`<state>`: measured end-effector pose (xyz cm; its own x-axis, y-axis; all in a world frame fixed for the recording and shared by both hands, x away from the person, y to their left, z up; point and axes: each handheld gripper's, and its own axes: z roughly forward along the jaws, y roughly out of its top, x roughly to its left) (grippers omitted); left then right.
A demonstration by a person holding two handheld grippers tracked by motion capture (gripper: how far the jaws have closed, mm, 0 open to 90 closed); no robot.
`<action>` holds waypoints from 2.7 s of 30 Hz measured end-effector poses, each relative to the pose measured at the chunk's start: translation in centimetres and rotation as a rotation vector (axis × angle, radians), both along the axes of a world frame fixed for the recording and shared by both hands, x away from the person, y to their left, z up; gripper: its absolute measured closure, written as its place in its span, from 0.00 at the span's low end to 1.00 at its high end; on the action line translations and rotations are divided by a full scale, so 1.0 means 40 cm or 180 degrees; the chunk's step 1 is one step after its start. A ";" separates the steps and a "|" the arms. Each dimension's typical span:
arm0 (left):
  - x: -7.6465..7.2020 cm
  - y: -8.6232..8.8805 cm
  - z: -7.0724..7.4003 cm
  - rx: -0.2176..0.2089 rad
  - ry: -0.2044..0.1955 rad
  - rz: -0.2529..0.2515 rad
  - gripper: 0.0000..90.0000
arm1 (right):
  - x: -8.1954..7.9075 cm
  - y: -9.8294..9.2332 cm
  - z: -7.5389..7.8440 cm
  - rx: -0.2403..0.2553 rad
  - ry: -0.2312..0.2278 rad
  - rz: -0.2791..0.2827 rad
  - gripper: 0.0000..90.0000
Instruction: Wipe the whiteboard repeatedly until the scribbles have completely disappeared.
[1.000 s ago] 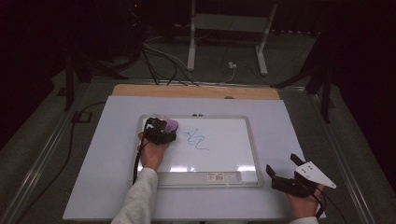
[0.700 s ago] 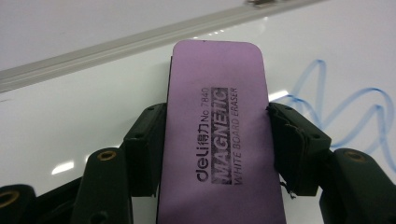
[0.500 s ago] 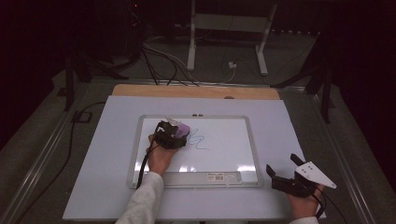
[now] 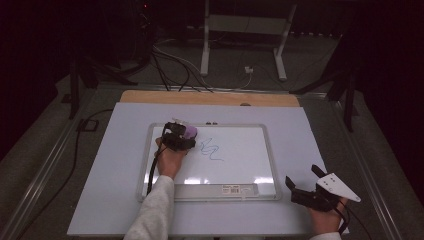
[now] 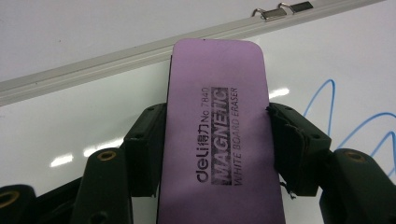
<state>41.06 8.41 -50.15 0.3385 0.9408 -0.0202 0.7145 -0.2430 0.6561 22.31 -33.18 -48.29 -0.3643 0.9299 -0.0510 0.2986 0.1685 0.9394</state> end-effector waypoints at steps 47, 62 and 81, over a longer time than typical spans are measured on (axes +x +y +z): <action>0.011 -0.062 0.003 0.0163 0.0040 -0.0397 0.46 | 0.001 -0.001 -0.001 0.0004 0.0019 -0.0010 0.02; -0.070 -0.116 -0.001 0.0068 -0.0023 -0.0757 0.46 | 0.000 -0.002 -0.001 -0.0001 0.0017 -0.0017 0.02; -0.039 -0.142 0.008 0.0340 0.0000 -0.0632 0.46 | 0.000 -0.003 -0.001 -0.0002 0.0017 -0.0026 0.02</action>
